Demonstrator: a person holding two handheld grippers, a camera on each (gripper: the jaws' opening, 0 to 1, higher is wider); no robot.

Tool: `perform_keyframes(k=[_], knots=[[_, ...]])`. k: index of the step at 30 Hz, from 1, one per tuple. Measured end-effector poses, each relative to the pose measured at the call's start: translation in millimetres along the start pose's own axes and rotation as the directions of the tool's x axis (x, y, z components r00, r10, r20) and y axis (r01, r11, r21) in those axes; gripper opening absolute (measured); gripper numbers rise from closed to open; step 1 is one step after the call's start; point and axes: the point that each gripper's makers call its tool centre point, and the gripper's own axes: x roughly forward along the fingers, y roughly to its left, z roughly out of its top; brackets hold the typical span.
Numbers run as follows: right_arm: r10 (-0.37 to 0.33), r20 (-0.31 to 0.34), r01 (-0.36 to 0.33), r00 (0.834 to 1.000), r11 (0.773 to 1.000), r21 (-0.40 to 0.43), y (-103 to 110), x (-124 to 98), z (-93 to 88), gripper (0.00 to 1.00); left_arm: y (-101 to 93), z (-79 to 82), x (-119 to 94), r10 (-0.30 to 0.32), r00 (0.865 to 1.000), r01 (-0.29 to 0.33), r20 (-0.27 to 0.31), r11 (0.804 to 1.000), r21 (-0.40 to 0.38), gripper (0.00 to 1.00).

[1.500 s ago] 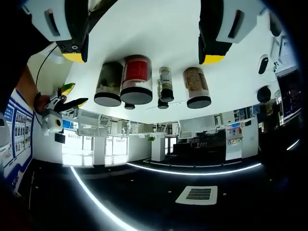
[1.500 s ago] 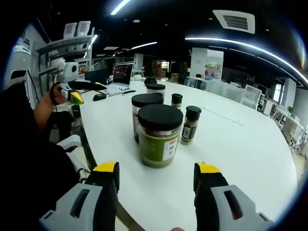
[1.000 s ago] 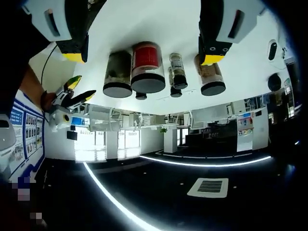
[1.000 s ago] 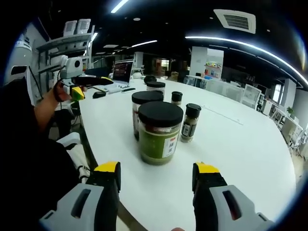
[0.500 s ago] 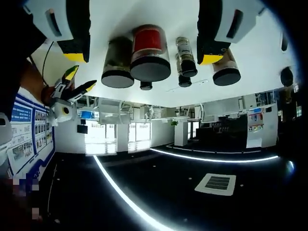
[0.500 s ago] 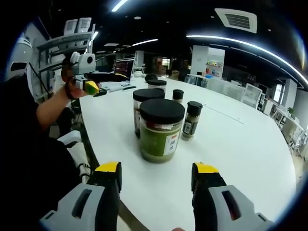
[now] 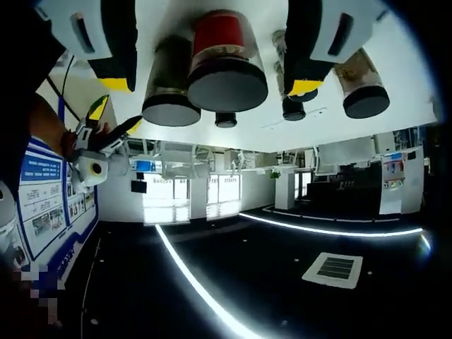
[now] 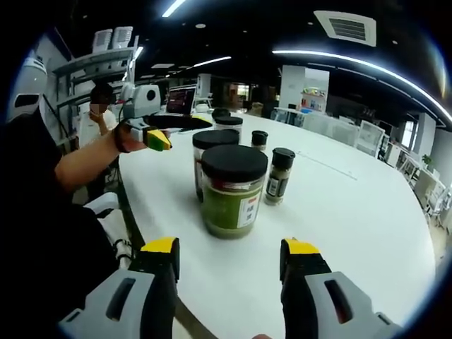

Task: Pick up the mixed condiments and ingredients on the table and sort them into separate groups

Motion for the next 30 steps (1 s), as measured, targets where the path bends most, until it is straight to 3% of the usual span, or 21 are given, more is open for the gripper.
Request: perform_keyframes(k=[6, 13, 20, 21, 22, 23, 25, 30], knots=[[-0.003, -0.008, 0.003, 1.0, 1.0, 0.008, -2.2, 5.4, -3.3, 0.57, 2.4, -2.6, 8.8, -0.005, 1.0, 0.005, -0.02, 1.0, 0.013, 0.81], [0.002, -0.017, -0.002, 1.0, 1.0, -0.017, -2.3, 6.8, 1.4, 0.57, -2.6, -2.3, 4.5, -0.026, 0.999, 0.027, -0.028, 0.999, 0.047, 0.78], [-0.004, -0.015, 0.004, 1.0, 1.0, -0.018, -4.0, 5.2, 0.4, 0.56, -1.7, -3.0, 0.2, -0.03, 0.999, 0.03, -0.022, 0.999, 0.029, 0.7], [-0.005, -0.018, 0.005, 1.0, 1.0, -0.016, -4.3, 5.5, -0.7, 0.56, 5.0, -3.9, 21.9, -0.03, 0.999, 0.03, -0.016, 0.999, 0.035, 0.7], [-0.006, -0.018, 0.006, 1.0, 1.0, -0.014, -4.3, 5.1, -1.7, 0.56, 6.5, -5.1, 29.9, -0.031, 0.999, 0.032, -0.016, 0.999, 0.035, 0.7], [-0.007, -0.019, 0.007, 1.0, 1.0, -0.014, -4.4, 5.2, -2.1, 0.56, 18.0, -3.9, 32.4, -0.002, 1.0, 0.002, -0.008, 0.998, 0.063, 0.7], [-0.011, -0.022, 0.01, 1.0, 1.0, -0.013, -3.7, 4.6, -2.2, 0.56, 18.2, -5.5, 33.6, -0.003, 1.0, 0.003, -0.014, 0.998, 0.056, 0.68], [-0.021, -0.001, 0.021, 1.0, 0.999, -0.043, -2.7, -3.9, 7.0, 0.55, -11.1, -4.9, 40.2, -0.008, 0.999, 0.01, -0.031, 0.998, 0.065, 0.67]])
